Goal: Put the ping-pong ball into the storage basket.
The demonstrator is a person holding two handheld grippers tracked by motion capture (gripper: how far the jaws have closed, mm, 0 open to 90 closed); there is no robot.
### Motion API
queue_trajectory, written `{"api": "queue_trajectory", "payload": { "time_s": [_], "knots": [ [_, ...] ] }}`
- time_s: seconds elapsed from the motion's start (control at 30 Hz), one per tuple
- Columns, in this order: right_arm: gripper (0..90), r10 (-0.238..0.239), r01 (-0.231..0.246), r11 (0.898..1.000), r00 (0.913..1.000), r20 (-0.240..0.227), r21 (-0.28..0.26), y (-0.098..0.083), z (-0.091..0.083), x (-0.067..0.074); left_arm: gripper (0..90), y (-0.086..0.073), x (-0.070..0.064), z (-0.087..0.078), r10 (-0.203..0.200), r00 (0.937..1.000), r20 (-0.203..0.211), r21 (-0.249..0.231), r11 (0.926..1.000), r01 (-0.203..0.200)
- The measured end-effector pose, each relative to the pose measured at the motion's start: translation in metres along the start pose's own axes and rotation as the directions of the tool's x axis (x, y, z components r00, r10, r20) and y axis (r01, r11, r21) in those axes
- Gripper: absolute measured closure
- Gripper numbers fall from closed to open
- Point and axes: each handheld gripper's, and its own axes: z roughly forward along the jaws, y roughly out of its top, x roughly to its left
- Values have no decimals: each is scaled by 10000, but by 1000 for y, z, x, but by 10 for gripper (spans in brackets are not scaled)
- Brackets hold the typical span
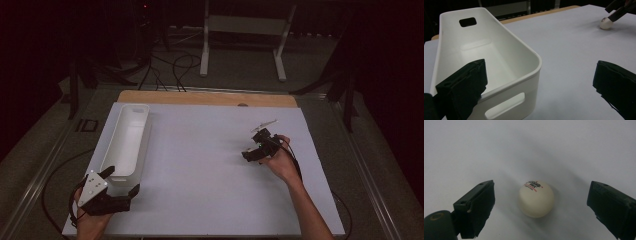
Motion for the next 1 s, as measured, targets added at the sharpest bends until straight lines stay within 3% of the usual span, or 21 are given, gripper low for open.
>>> {"api": "queue_trajectory", "payload": {
  "time_s": [0.3,0.57,1.0],
  "knots": [
    [171,-18,17,9995,10000,37,304,1,3,0,0,0,0,0,26,10000,-18,13,10000,-26],
    [377,-89,90,9979,10000,-29,637,0,7,1,0,0,0,0,23,10000,-22,13,10000,-23],
    [496,-277,279,9929,9996,-37,1155,0,16,4,0,0,0,-1,29,10000,-58,5,10000,-29]
  ]
}}
